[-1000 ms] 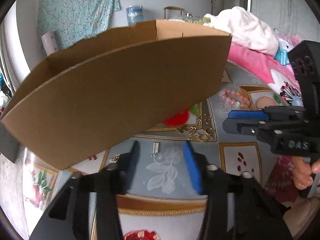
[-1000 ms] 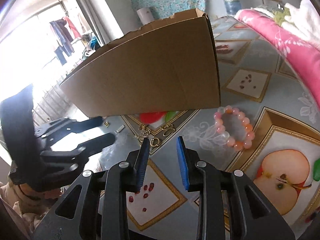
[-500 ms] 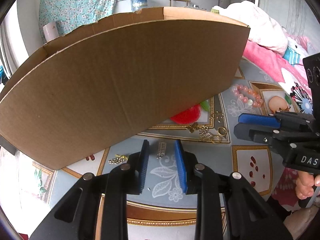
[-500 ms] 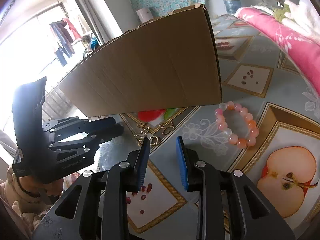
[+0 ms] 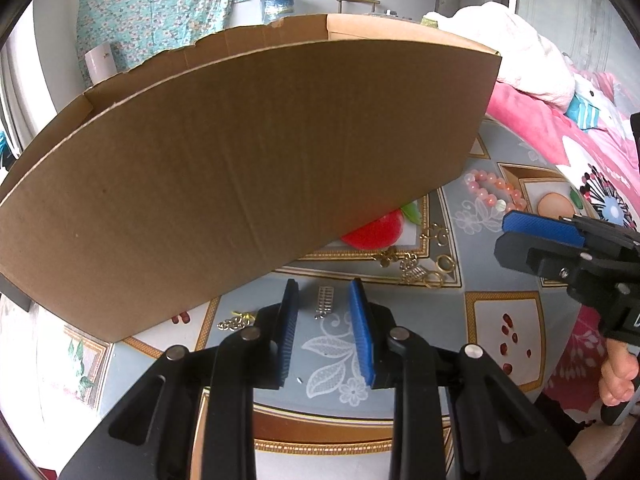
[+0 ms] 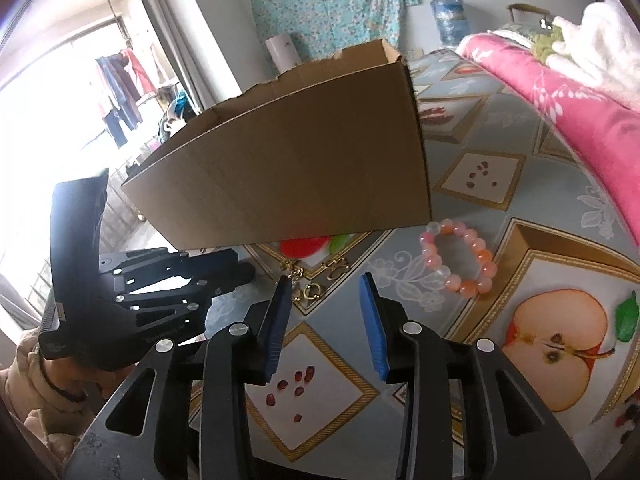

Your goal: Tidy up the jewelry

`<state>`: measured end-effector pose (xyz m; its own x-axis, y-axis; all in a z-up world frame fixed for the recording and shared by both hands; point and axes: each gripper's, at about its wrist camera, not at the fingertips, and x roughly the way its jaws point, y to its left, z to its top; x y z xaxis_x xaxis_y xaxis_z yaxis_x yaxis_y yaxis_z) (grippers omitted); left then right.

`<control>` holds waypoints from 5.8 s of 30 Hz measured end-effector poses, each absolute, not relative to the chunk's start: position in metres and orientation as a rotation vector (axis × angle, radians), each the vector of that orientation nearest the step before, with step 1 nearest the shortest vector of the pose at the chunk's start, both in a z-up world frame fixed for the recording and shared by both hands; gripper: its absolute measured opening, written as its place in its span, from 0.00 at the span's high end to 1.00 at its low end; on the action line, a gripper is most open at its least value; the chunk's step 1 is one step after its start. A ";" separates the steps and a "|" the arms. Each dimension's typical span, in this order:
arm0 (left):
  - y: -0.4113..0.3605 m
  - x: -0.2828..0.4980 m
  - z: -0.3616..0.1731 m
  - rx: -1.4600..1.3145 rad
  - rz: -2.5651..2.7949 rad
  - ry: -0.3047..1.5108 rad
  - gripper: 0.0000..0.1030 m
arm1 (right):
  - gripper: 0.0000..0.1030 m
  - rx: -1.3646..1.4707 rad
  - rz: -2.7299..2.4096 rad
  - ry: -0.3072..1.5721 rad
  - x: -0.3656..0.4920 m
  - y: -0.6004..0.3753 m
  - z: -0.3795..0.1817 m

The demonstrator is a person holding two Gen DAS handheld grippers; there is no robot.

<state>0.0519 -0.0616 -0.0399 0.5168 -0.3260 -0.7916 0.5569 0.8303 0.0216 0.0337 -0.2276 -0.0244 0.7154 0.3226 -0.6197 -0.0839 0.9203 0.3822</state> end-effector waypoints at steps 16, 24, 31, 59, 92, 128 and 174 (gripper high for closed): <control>-0.064 0.050 -0.040 0.290 -0.526 0.881 0.76 | 0.66 0.345 0.234 0.734 0.029 -0.233 -0.024; -0.064 0.049 -0.041 0.290 -0.529 0.874 0.77 | 0.66 0.344 0.231 0.732 0.029 -0.233 -0.024; -0.065 0.045 -0.042 0.299 -0.539 0.855 0.91 | 0.66 0.339 0.222 0.730 0.027 -0.232 -0.021; -0.027 0.036 -0.045 0.167 -0.568 0.846 0.93 | 0.75 0.194 0.379 0.865 0.074 -0.172 -0.027; -0.018 0.038 -0.047 0.090 -0.598 0.842 0.93 | 0.85 -0.043 0.182 0.899 0.102 -0.110 -0.038; -0.054 0.054 -0.043 0.271 -0.568 0.863 0.70 | 1.00 0.311 0.334 0.843 0.072 -0.177 -0.030; -0.008 0.071 0.089 0.003 -0.689 0.595 0.96 | 1.00 0.462 0.560 0.612 0.121 -0.231 0.096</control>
<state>0.0709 -0.0075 0.0889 0.6133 -0.5970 -0.5172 0.5985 0.7785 -0.1889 0.1213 -0.2311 0.0964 0.6809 0.6106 -0.4044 -0.3484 0.7558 0.5544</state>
